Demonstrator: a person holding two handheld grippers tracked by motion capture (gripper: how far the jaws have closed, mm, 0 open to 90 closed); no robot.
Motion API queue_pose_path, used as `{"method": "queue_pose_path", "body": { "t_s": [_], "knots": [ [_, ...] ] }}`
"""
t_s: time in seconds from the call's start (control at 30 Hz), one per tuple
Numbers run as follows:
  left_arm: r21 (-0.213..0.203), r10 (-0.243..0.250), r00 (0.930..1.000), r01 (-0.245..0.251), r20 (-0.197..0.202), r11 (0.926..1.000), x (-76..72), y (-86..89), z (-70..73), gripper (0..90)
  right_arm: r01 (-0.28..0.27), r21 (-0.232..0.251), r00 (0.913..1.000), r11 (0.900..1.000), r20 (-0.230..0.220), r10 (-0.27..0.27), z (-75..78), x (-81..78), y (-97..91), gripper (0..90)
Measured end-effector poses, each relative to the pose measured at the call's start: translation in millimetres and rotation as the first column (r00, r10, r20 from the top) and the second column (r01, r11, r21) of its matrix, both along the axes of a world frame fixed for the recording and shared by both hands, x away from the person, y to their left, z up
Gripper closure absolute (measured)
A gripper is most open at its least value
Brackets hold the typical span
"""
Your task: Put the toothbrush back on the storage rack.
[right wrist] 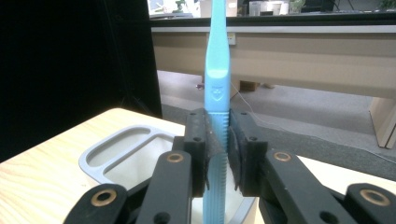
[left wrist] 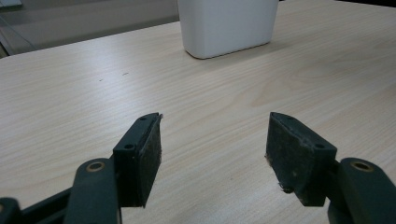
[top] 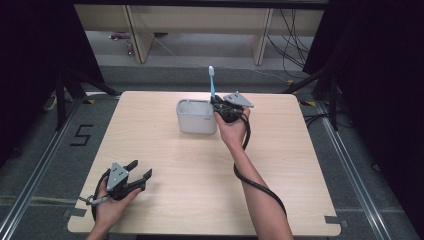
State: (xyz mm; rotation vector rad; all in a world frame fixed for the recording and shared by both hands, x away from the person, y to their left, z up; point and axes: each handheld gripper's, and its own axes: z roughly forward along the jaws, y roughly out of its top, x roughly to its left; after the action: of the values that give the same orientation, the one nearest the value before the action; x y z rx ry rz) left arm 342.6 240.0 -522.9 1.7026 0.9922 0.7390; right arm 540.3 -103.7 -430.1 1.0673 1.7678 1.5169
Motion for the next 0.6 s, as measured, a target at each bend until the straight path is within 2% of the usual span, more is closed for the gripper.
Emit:
{"method": "queue_pose_path", "body": {
  "t_s": [0.17,0.2,0.6],
  "knots": [
    [-0.001,0.0,1.0,0.0,0.0,1.0,0.1,0.0,0.0,35.3,0.001,0.01,0.9999,1.0,-0.011,-0.001,-1.9,-0.6,0.2,78.5],
    [-0.001,0.0,1.0,0.0,0.0,1.0,0.0,-0.1,-0.1,35.3,-0.005,-0.008,1.0,1.0,-0.004,0.005,-2.2,-0.1,-0.7,78.5],
    [-0.005,-0.004,1.0,0.004,0.006,1.0,0.7,-0.3,-0.6,35.3,-0.005,-0.015,0.9999,0.9999,-0.012,0.005,-3.6,-2.2,0.2,78.6]
  ]
}}
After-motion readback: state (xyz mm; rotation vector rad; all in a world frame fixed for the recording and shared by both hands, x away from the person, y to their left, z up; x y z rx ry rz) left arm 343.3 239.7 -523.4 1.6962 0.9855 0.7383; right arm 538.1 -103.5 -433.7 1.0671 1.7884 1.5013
